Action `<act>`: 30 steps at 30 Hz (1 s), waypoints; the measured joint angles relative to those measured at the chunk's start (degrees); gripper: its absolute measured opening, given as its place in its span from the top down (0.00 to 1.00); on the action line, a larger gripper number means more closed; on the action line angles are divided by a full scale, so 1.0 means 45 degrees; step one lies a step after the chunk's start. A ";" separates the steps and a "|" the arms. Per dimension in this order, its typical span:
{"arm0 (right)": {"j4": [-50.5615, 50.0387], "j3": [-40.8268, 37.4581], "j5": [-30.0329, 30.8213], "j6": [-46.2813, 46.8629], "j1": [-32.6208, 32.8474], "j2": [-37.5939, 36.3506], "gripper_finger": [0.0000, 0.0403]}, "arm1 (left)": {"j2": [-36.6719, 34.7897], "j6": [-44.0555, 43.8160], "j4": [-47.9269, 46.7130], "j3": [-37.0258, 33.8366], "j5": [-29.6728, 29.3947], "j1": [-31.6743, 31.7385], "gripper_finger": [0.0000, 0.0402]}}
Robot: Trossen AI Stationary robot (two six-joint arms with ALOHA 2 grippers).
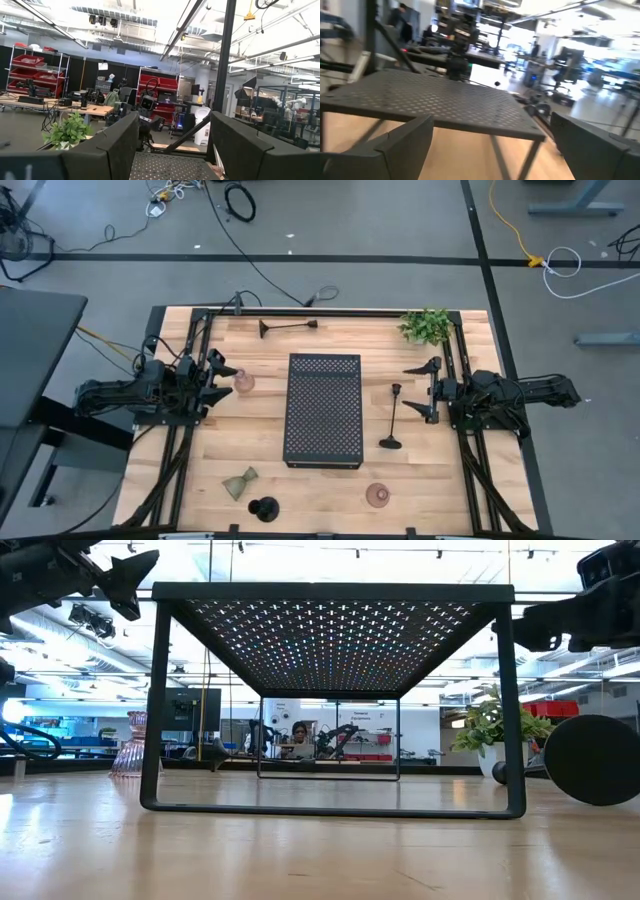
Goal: Pick & Place candle stick holders
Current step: Put the middle right black candle holder on the shelf
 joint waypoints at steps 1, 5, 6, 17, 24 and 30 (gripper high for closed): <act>0.0021 0.0000 0.0205 0.0020 0.0000 -0.0005 0.01 | 0.0000 -0.0002 0.0003 0.0000 -0.0004 0.0005 0.38; 0.0019 -0.0001 0.0677 0.0302 0.0000 -0.0004 0.01 | 0.0000 0.0000 0.0000 0.0000 -0.0008 0.0005 0.38; 0.0040 0.0000 0.0682 0.0313 0.0000 -0.0005 0.01 | 0.0000 -0.0002 -0.0003 0.0000 -0.0008 0.0003 0.38; 0.2672 0.0002 0.0537 0.2029 0.0000 -0.0005 0.01 | 0.0000 -0.0005 -0.0008 0.0000 -0.0420 0.0005 0.38; 0.3629 -0.0001 0.0542 0.5341 0.0000 -0.0005 0.01 | 0.0000 -0.0005 -0.0010 0.0000 -0.0435 0.0005 0.38; 0.3647 -0.0001 0.0547 0.5399 0.0000 -0.0005 0.01 | 0.0000 -0.0007 -0.0015 0.0000 -0.0435 0.0005 0.38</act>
